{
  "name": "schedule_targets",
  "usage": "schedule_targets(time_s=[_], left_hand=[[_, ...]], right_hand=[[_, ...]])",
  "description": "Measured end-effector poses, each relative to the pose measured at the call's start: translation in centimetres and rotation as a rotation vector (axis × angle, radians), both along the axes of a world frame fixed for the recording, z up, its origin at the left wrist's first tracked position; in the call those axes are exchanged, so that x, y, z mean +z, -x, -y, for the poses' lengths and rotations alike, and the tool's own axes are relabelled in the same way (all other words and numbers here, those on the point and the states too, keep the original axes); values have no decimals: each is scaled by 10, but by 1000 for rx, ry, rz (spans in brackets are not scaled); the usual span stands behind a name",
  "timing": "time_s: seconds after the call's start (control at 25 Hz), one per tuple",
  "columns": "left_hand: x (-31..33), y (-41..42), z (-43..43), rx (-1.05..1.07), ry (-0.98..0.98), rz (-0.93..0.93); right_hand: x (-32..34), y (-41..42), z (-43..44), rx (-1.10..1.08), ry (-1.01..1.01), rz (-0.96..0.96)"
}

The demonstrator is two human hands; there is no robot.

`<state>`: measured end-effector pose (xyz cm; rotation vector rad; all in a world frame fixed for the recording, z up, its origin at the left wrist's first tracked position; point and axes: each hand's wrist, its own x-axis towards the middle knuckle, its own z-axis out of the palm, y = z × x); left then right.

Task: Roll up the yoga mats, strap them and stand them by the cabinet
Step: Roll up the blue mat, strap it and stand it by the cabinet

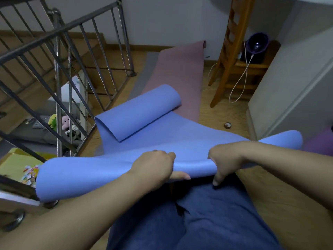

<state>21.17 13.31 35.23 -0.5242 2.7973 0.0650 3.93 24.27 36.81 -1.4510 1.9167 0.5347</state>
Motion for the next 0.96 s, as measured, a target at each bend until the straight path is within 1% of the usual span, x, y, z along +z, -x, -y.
schedule_targets(time_s=[0.08, 0.16, 0.24, 0.36, 0.48, 0.52, 0.6, 0.64, 0.72, 0.8, 0.84, 0.88, 0.96], left_hand=[[-1, -6, -1, 1, -81, 37], [-6, -11, 1, 23, -171, 78], [-13, -14, 4, 61, -275, 114], [-22, -11, 6, 131, -448, 171], [-24, -6, 12, 217, -589, 247], [-23, -5, 14, 236, -613, 274], [-21, 0, 16, 246, -645, 353], [-20, 2, 16, 241, -661, 403], [-16, 5, 16, 212, -679, 478], [-14, 6, 12, 174, -646, 484], [-13, 4, 8, 162, -580, 454], [-14, 1, 2, 150, -465, 404], [-16, -7, -15, 82, -116, 237]], right_hand=[[-8, 2, -1, -71, -167, 150], [-19, -1, -1, -129, -267, 256], [-23, -4, 2, -96, -272, 248], [-19, -10, 0, 21, -126, 82], [-15, -24, -22, 190, 203, -215], [-15, -30, -30, 210, 316, -272], [-20, -35, -42, 183, 468, -299], [-23, -36, -43, 154, 491, -285], [-30, -35, -43, 60, 452, -229], [-39, -34, -39, -17, 350, -167], [-42, -33, -35, -36, 300, -129], [-44, -30, -30, -48, 255, -85], [-45, -21, -18, -71, 163, 13]])
